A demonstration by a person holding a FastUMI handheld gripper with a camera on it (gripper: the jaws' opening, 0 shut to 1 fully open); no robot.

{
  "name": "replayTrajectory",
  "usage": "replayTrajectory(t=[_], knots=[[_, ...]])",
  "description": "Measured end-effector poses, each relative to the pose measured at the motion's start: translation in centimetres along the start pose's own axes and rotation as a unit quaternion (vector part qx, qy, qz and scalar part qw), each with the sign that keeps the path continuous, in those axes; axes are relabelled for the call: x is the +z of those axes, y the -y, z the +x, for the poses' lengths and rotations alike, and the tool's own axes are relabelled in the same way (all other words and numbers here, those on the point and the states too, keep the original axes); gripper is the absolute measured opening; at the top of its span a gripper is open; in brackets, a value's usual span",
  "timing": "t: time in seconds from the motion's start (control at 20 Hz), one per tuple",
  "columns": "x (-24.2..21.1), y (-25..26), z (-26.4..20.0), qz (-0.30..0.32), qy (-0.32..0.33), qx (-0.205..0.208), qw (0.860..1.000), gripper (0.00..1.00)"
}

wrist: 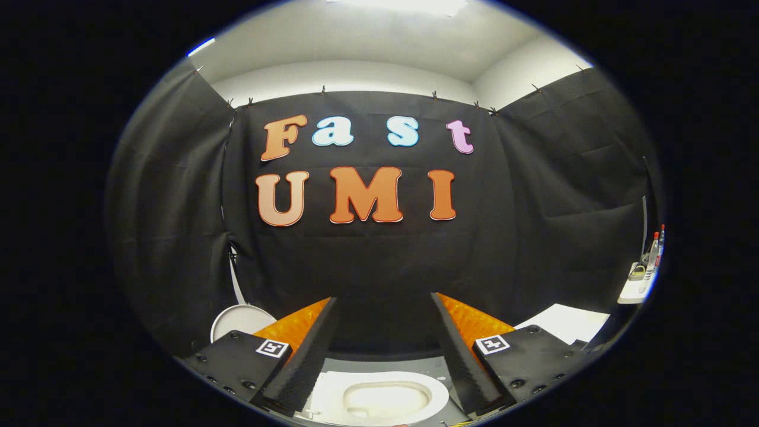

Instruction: Open the toilet lid.

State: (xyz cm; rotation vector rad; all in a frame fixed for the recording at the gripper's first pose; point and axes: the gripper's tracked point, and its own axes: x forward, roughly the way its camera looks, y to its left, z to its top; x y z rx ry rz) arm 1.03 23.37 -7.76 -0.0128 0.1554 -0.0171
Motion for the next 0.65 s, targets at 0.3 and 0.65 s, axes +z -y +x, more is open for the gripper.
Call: replayTrajectory(t=[0.3, 0.65], knots=[[-0.46, 0.66, 0.32, 0.008, -0.004, -0.011, 1.000, 0.99], [0.12, 0.82, 0.34, 0.008, 0.012, -0.019, 1.000, 0.98]])
